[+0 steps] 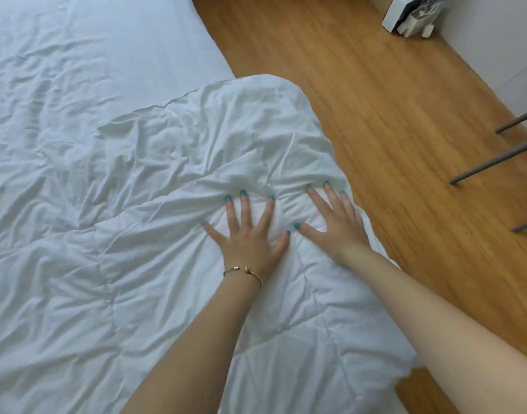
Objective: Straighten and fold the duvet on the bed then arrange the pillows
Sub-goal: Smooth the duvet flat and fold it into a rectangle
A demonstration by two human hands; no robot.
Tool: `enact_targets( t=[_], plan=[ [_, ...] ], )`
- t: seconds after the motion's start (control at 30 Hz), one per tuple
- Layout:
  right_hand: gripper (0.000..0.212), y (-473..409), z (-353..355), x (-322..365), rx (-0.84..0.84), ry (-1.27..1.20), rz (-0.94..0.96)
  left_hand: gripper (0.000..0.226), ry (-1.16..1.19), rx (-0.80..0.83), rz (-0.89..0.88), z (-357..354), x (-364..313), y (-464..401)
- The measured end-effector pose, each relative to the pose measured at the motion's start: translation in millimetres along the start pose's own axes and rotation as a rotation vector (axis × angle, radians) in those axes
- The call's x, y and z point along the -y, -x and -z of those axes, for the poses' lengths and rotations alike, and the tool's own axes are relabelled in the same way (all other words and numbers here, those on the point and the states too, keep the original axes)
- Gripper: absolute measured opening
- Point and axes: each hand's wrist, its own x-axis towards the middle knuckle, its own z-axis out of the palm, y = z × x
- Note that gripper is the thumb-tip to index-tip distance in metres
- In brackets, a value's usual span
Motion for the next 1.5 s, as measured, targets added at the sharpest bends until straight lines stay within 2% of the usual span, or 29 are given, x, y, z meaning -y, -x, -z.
enact_targets(
  t=[0.13,0.33,0.57,0.7,0.87,0.9,1.0,1.03,1.07,1.13,1.3,1.43,1.5],
  plan=[
    [0.078,-20,2,-20,-0.009,-0.335,0.021,0.071,-0.058,-0.097,-0.036,-7,-12,-29],
    [0.109,-55,8,-45,0.119,-0.835,-0.053,0.075,-0.106,-0.178,-0.034,-31,-9,-38],
    [0.143,-85,-10,-68,0.319,-0.964,-0.116,0.075,-0.116,-0.204,-0.056,-39,-11,-45],
    [0.139,-90,-17,-70,0.405,-1.008,-0.132,0.074,-0.128,-0.193,-0.049,-42,-11,-46],
    [0.116,-91,-16,-85,0.359,-1.130,-0.145,0.075,-0.140,-0.171,-0.049,-43,-12,-47],
    [0.119,-91,-16,-90,0.375,-1.148,-0.155,0.075,-0.142,-0.174,-0.050,-43,-13,-47],
    [0.143,-91,-15,-90,0.543,-1.077,-0.218,0.076,-0.145,-0.204,-0.066,-45,-13,-47],
    [0.141,-91,-17,-86,0.631,-1.094,-0.245,0.076,-0.146,-0.217,-0.070,-45,-12,-47],
    [0.129,-91,-20,-82,0.702,-1.144,-0.278,0.076,-0.148,-0.226,-0.072,-45,-12,-47],
    [0.113,-92,-30,-77,0.759,-1.241,-0.320,0.075,-0.148,-0.232,-0.075,-45,-11,-48],
    [0.109,-89,-31,-67,0.653,-1.308,-0.326,0.075,-0.170,-0.206,-0.060,-49,-8,-47],
    [0.136,-81,-14,-73,0.329,-1.197,-0.208,0.075,-0.164,-0.178,-0.069,-50,-8,-48],
    [0.126,-71,-2,-74,0.168,-1.156,-0.165,0.076,-0.162,-0.159,-0.065,-49,-10,-48]
  ],
)
